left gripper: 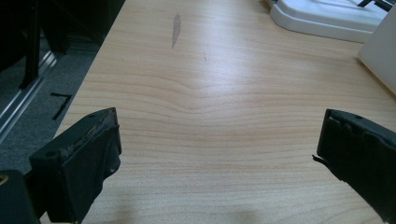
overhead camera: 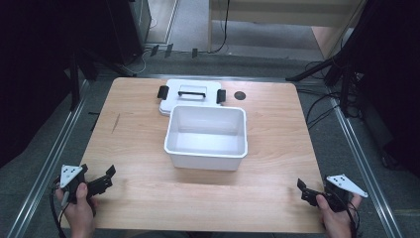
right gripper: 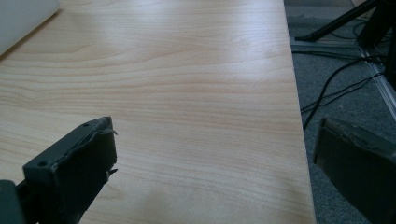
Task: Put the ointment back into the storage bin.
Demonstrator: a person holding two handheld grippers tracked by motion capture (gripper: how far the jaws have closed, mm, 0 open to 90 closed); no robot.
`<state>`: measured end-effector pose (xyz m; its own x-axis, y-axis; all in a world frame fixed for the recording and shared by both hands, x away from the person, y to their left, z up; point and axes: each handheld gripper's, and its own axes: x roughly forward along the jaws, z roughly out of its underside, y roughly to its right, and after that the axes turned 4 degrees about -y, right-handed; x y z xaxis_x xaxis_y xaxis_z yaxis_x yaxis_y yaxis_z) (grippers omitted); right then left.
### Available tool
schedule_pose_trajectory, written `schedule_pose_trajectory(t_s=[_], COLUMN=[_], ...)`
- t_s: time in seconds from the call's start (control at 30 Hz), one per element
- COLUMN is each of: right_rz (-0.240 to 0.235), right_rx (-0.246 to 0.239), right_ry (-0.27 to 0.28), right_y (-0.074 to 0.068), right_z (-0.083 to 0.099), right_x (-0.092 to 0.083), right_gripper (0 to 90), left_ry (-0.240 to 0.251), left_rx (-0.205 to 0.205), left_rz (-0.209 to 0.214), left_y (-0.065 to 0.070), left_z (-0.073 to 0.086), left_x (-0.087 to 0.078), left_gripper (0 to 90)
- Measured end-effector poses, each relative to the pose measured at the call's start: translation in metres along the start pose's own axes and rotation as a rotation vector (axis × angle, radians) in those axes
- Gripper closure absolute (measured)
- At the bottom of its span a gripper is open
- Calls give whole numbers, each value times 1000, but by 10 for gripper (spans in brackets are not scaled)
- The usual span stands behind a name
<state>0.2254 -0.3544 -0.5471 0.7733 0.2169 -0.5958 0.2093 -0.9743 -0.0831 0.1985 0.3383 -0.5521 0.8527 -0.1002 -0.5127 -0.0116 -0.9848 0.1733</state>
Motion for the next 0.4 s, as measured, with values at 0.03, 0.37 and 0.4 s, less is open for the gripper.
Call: schedule_pose_trajectory(t_s=[0.03,0.37,0.4], right_rz=[8,42,42], right_rx=[2,-27,-27], right_ry=[2,-33,-33], right_y=[-2,-6,-6], right_z=[0,-1,-1], right_x=[0,3,3], right_gripper=[0,2,2], left_ry=[0,-10,-9], left_rx=[0,-2,-3], left_rz=[0,5,6], left_y=[0,-1,-1], left_z=[0,-1,-1], left_x=[0,1,1], left_gripper=[1,1,1])
